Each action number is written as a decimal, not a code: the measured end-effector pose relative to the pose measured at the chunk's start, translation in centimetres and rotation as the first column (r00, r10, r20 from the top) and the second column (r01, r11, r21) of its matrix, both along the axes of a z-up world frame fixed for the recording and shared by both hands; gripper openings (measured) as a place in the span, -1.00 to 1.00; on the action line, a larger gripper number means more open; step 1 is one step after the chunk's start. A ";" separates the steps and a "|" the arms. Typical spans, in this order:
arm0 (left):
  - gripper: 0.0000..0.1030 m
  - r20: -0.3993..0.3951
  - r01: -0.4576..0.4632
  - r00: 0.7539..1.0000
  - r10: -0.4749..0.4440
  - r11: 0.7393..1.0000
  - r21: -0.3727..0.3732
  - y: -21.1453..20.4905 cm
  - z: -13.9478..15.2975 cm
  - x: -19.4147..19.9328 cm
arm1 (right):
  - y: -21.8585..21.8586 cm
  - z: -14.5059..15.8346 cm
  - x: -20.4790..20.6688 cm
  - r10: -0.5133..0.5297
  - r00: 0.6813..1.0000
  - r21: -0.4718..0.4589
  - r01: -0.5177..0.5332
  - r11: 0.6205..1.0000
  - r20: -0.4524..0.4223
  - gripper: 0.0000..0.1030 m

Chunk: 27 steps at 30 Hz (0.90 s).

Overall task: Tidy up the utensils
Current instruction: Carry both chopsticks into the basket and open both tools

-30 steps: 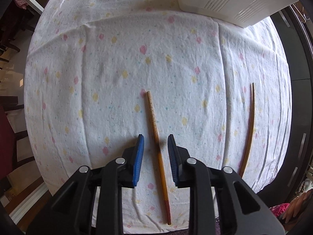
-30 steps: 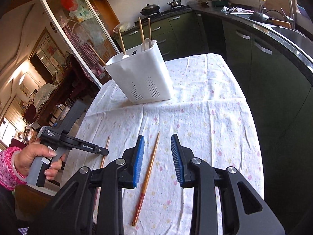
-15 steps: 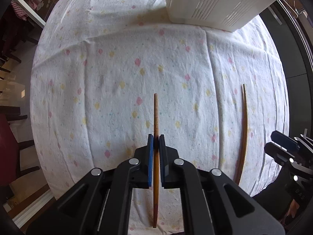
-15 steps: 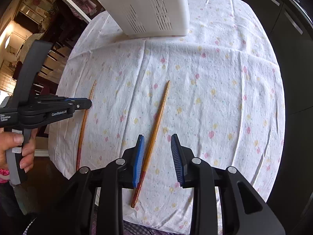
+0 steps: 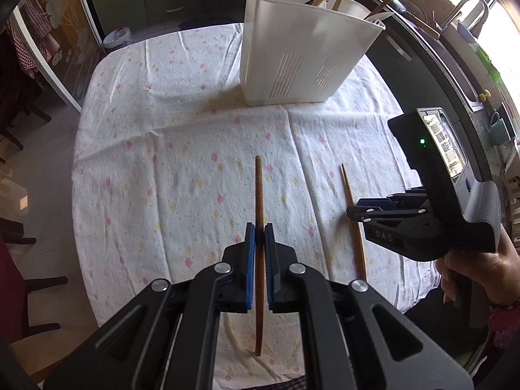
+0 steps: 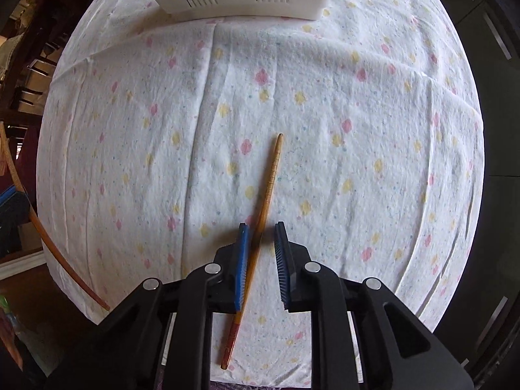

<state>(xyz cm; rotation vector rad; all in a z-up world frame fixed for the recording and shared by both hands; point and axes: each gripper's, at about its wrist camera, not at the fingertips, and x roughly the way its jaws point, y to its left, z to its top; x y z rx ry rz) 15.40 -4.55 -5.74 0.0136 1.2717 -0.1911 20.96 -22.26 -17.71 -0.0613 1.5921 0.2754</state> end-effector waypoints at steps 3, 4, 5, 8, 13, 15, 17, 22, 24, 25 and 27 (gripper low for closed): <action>-0.89 0.029 0.005 1.000 -0.005 1.000 -0.004 0.6 0.7 -0.6 | 0.4 -0.1 0.3 -0.002 1.000 -0.024 0.002 1.000 -0.002 -0.69; -0.89 0.036 0.008 0.999 -0.007 1.000 -0.007 0.6 0.9 -0.7 | 0.5 -0.1 0.3 -0.004 1.000 -0.036 0.004 0.999 0.001 -0.72; -0.89 0.043 0.010 0.999 -0.010 1.000 -0.012 0.8 1.1 -0.9 | 0.8 -0.1 0.4 0.000 1.000 -0.053 0.000 0.999 0.006 -0.79; -0.89 0.072 0.021 0.997 -0.020 1.000 -0.015 0.9 1.8 -1.2 | 1.8 -0.1 0.2 0.015 1.000 -0.075 -0.013 0.997 0.023 -0.84; -0.89 0.118 0.040 0.992 -0.038 0.999 -0.018 0.3 3.1 -1.5 | 2.7 0.3 -1.1 -0.001 0.998 -0.039 0.003 0.999 0.062 -0.87; -0.89 0.142 0.046 0.989 -0.042 0.999 -0.025 0.1 4.0 -1.4 | 1.6 0.9 -1.6 -0.023 0.997 0.021 0.022 1.000 0.080 -0.87; -0.89 0.163 0.055 0.985 -0.048 0.998 -0.036 -0.3 5.3 -1.3 | 0.5 2.0 -2.4 -0.041 0.993 0.086 0.031 0.996 0.113 -0.87; -0.89 0.278 0.060 0.960 -0.041 0.996 -0.059 -1.1 10.1 -0.5 | -3.1 5.8 -5.1 -0.099 0.969 0.273 0.035 0.961 0.225 -0.87; -0.89 0.327 0.059 0.944 -0.032 0.996 -0.071 -1.4 12.2 0.2 | -4.3 6.8 -6.3 -0.126 0.961 0.339 0.036 0.940 0.248 -0.87; -0.89 0.347 0.058 0.937 -0.029 0.996 -0.073 -1.7 13.2 0.6 | -5.0 7.3 -6.7 -0.134 0.956 0.358 0.034 0.933 0.260 -0.87; -0.89 0.387 0.050 0.922 -0.014 0.995 -0.083 -2.1 15.1 1.5 | -6.1 7.7 -7.8 -0.156 0.949 0.392 0.038 0.919 0.275 -0.87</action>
